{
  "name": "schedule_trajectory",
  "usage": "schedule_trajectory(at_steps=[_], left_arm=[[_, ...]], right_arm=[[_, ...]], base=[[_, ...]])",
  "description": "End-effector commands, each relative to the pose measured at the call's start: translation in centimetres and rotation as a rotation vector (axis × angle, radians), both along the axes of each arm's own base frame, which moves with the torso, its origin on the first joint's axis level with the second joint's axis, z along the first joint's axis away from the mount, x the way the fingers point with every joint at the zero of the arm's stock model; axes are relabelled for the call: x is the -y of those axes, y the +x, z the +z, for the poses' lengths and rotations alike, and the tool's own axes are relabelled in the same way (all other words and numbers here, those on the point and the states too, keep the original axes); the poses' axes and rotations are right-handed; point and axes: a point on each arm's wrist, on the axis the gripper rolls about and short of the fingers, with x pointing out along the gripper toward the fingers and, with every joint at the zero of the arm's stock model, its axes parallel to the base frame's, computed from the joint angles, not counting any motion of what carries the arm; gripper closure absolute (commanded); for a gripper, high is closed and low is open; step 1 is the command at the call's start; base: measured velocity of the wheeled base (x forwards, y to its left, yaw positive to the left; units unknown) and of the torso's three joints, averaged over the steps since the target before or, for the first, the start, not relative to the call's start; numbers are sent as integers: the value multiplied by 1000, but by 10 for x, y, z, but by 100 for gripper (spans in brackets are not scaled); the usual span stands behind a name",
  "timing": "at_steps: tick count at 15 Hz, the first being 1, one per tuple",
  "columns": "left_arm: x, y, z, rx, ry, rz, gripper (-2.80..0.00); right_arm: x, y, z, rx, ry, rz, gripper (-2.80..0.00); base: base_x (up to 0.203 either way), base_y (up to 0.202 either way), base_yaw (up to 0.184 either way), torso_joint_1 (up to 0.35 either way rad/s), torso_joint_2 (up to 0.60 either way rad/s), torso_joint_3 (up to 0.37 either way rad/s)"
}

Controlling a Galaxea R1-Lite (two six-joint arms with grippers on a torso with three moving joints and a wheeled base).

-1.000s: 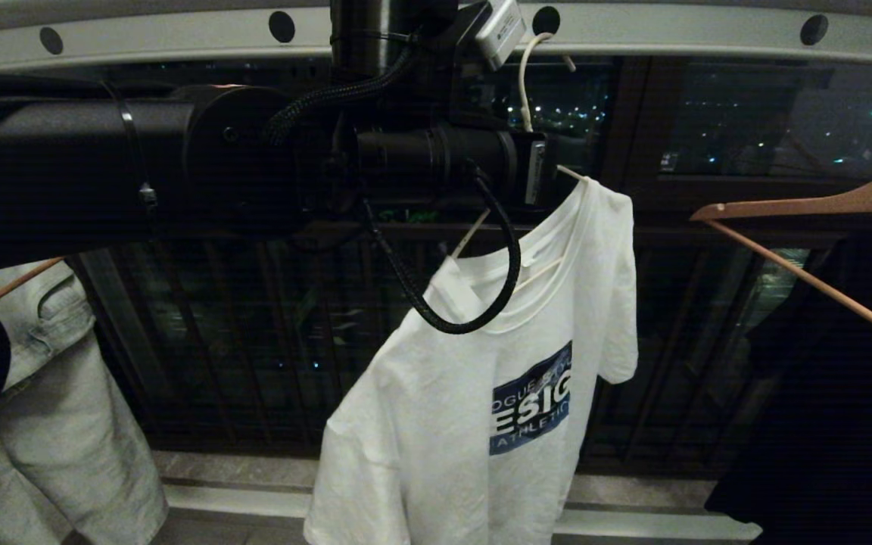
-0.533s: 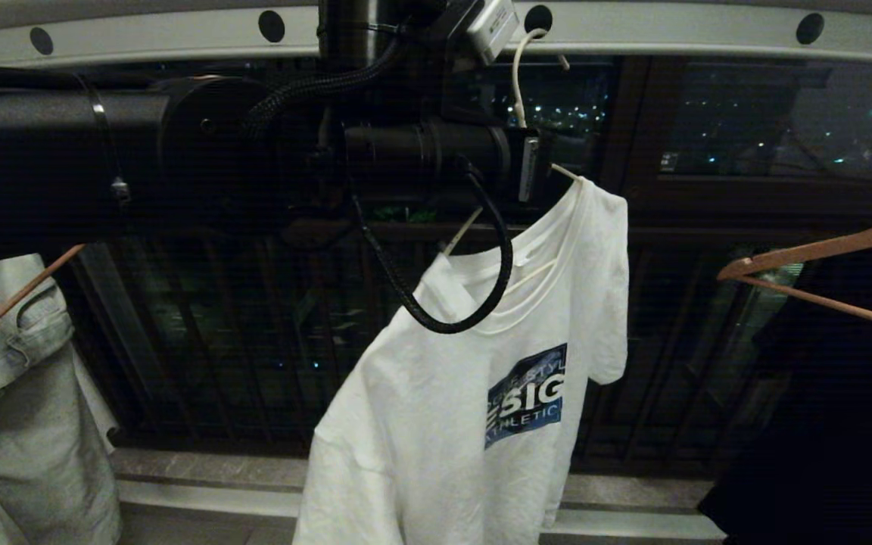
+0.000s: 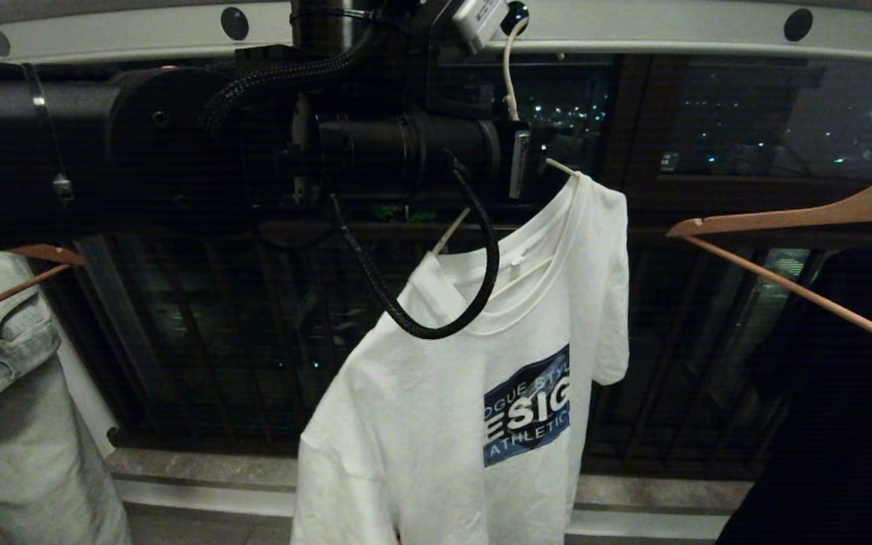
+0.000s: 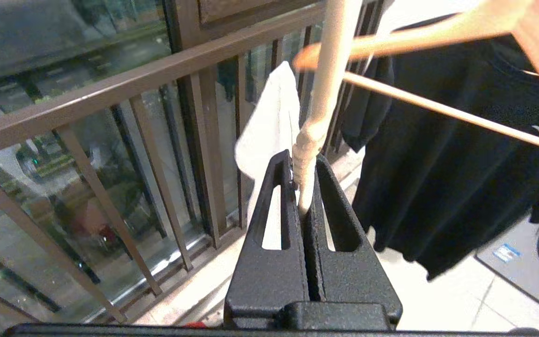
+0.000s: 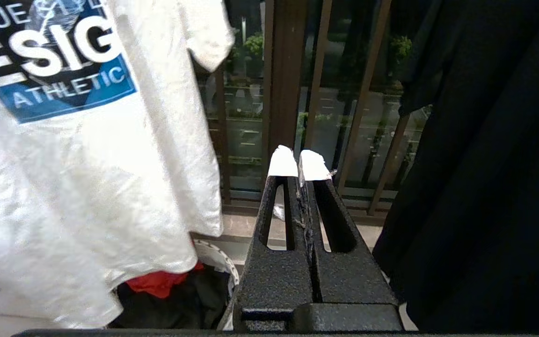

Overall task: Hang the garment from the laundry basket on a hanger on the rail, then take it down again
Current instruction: Take the clothes off the clothes rack

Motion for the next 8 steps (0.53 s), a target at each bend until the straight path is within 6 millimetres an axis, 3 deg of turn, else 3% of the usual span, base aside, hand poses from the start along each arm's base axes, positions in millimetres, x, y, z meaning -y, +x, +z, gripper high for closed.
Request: schedule_trajectory(at_steps=[1,8], left_arm=[[-4,-3,1,26,-26,1,0],[-9,-9,-3,19,-17,3,0]], right_arm=[[0,0,0,-2,-1,0,0],[0,0,0,-2,-1,0,0]], base=[[0,0,0,0,0,0],[0,0,0,0,0,0]])
